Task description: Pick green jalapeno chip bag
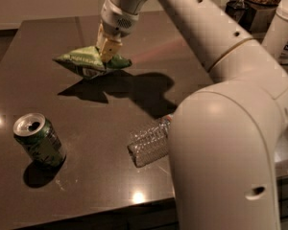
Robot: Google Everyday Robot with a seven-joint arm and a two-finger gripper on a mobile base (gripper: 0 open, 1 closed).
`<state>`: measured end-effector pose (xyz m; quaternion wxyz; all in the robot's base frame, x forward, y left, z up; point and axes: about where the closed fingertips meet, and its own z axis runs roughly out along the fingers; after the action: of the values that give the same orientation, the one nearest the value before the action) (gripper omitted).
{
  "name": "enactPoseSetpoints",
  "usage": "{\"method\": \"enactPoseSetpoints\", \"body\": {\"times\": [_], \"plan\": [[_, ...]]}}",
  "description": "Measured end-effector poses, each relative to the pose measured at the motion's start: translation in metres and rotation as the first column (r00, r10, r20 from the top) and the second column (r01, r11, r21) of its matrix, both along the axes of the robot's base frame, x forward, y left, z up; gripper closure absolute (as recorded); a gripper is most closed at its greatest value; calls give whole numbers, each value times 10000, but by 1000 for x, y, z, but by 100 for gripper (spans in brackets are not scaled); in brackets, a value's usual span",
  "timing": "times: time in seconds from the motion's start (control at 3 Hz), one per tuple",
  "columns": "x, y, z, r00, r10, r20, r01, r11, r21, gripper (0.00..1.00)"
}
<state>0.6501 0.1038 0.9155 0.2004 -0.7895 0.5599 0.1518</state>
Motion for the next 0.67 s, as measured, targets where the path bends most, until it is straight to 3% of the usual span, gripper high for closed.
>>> {"method": "enactPoseSetpoints", "body": {"times": [0.33, 0.67], "plan": [[-25, -16, 48, 9988, 276, 393, -315, 9942, 1028, 100], [-40, -24, 82, 9955, 359, 875, -493, 9866, 1555, 100]]}}
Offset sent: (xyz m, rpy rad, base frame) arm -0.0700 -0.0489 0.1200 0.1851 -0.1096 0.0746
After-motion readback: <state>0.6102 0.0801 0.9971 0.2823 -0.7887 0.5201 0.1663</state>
